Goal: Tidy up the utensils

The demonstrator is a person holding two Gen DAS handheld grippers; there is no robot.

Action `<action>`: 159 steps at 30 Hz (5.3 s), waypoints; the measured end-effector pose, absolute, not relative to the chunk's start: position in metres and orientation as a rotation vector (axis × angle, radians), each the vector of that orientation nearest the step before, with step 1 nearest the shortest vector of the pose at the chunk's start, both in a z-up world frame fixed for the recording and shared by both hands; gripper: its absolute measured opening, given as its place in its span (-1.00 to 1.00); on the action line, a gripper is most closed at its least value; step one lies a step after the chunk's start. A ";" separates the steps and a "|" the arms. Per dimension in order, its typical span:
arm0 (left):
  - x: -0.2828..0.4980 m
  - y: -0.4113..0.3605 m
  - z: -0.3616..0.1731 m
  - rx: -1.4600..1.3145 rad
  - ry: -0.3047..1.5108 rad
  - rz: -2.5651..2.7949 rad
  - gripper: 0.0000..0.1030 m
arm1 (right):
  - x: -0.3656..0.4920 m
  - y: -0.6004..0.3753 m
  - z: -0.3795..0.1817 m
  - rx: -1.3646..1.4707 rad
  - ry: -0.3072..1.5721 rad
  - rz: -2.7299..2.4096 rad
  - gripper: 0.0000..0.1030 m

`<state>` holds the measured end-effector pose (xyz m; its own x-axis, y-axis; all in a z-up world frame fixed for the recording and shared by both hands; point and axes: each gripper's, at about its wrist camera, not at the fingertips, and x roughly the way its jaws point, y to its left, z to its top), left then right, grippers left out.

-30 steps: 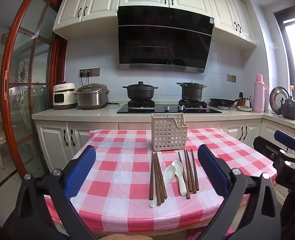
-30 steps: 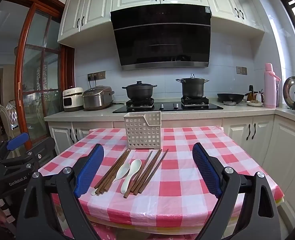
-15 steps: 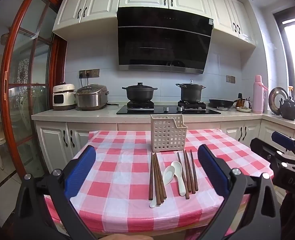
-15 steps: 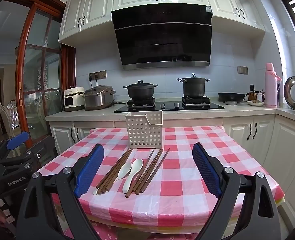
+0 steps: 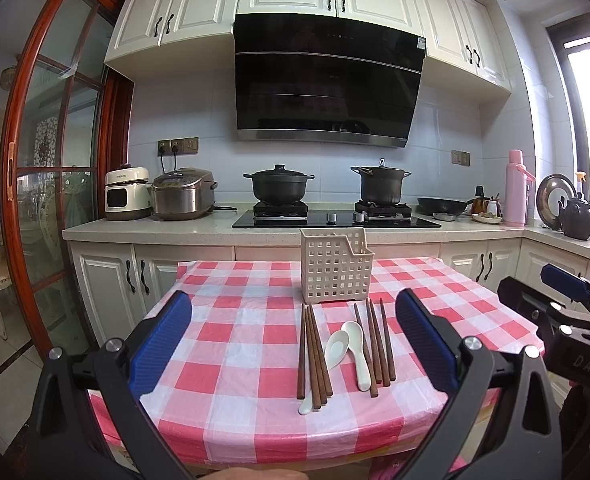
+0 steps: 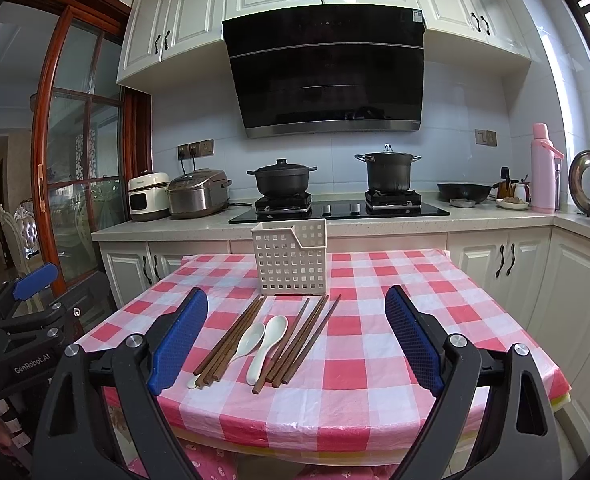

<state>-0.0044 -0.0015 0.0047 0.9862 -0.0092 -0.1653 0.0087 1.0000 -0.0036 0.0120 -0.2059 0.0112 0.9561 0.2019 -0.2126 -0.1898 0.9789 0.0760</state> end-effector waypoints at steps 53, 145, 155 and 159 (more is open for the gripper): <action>0.001 0.001 -0.001 -0.009 0.221 -0.023 0.91 | 0.023 -0.210 0.003 0.093 0.293 0.207 0.65; 0.243 0.071 -0.099 0.024 0.700 -0.064 0.87 | 0.296 -0.099 -0.102 -0.017 0.950 0.246 -0.34; 0.247 0.041 -0.095 0.023 0.712 -0.161 0.71 | 0.279 -0.129 -0.088 0.026 0.836 0.222 -0.86; 0.258 0.025 -0.096 -0.025 0.749 -0.204 0.51 | 0.271 -0.151 -0.081 0.072 0.791 0.216 -0.86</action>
<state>0.2579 0.0252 -0.0963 0.7134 -0.1930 -0.6736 0.1749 0.9799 -0.0955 0.2714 -0.1510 -0.0814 0.6825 0.2197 -0.6971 -0.1659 0.9754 0.1450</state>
